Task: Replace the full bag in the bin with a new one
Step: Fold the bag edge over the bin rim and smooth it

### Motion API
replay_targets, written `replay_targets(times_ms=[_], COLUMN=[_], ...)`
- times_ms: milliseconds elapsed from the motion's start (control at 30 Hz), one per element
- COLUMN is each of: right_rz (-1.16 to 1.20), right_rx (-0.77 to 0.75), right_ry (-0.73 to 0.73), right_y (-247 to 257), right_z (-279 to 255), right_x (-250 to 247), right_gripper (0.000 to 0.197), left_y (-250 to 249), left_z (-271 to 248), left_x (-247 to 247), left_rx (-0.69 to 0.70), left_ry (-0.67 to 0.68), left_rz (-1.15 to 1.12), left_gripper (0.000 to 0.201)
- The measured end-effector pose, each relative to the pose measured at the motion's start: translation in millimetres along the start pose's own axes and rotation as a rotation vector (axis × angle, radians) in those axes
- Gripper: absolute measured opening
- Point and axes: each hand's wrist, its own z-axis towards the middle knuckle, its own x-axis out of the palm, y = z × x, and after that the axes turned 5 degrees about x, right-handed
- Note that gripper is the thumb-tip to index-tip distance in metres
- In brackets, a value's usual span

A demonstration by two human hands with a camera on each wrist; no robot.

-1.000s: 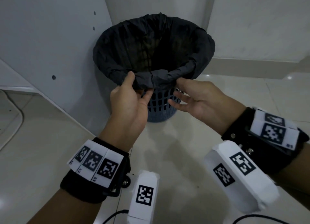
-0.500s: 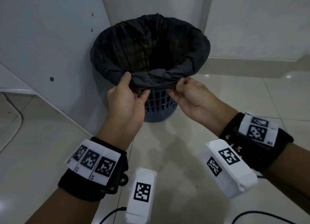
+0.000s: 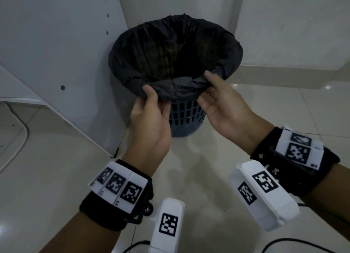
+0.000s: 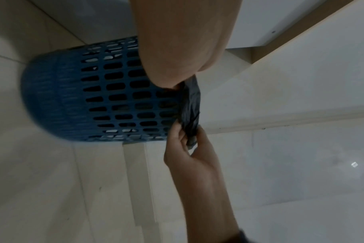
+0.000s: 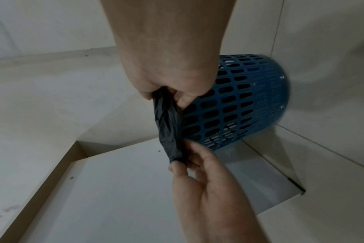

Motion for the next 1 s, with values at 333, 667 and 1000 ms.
replay_targets(times_ms=[333,667,1000], right_rz=[-0.111,-0.307,-0.231], right_rx=[-0.042,-0.006,-0.002], right_ry=[-0.016,-0.070,-0.009], right_y=[-2.7,-24.5,-27.0], right_z=[3.0,-5.2,2.1], right_x=[-2.8,-22.5,-1.6], right_gripper=[0.040,0.030,0.017], left_y=[20.7,18.5,18.3], left_z=[-10.6,-1.8,0.3], left_x=[-3.3,1.8,1.3], left_rx=[-0.121,-0.097,-0.086], left_ry=[0.089,0.069,0.058], left_rz=[0.150,0.153,0.164], left_gripper=[0.018,0.017,0.022])
